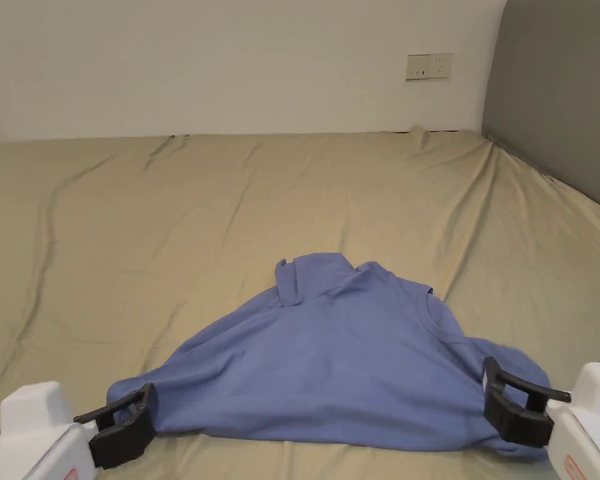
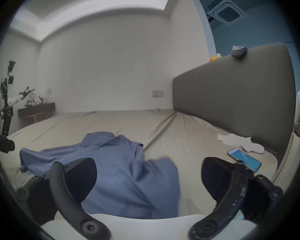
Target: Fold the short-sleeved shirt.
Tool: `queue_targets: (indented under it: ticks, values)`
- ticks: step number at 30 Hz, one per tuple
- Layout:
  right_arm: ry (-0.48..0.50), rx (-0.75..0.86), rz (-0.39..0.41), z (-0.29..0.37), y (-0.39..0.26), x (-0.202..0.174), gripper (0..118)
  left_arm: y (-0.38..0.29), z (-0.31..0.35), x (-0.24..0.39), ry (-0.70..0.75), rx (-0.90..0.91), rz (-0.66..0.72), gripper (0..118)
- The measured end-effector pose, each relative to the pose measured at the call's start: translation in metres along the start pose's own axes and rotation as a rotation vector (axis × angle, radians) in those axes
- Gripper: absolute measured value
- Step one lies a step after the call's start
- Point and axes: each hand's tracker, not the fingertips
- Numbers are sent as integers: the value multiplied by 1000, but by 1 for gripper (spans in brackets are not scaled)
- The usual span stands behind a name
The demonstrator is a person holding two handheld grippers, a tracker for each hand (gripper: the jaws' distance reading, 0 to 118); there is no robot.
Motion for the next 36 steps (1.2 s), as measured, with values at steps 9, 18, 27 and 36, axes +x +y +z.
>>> queue_targets:
  ticks: [9,18,27,36]
  values:
    - [-21,76,135,39,24,-30,91,21,48,46,172,137,-263,69]
    - [13,57,126,27,37,-58,2,13,45,46,222,100,-311,0]
    - [103,28,50,13,54,-60,2,11,-19,23,117,-221,-245,115]
    - [104,-20,89,4,57,-45,2,-3,-93,25,78,-375,-222,118]
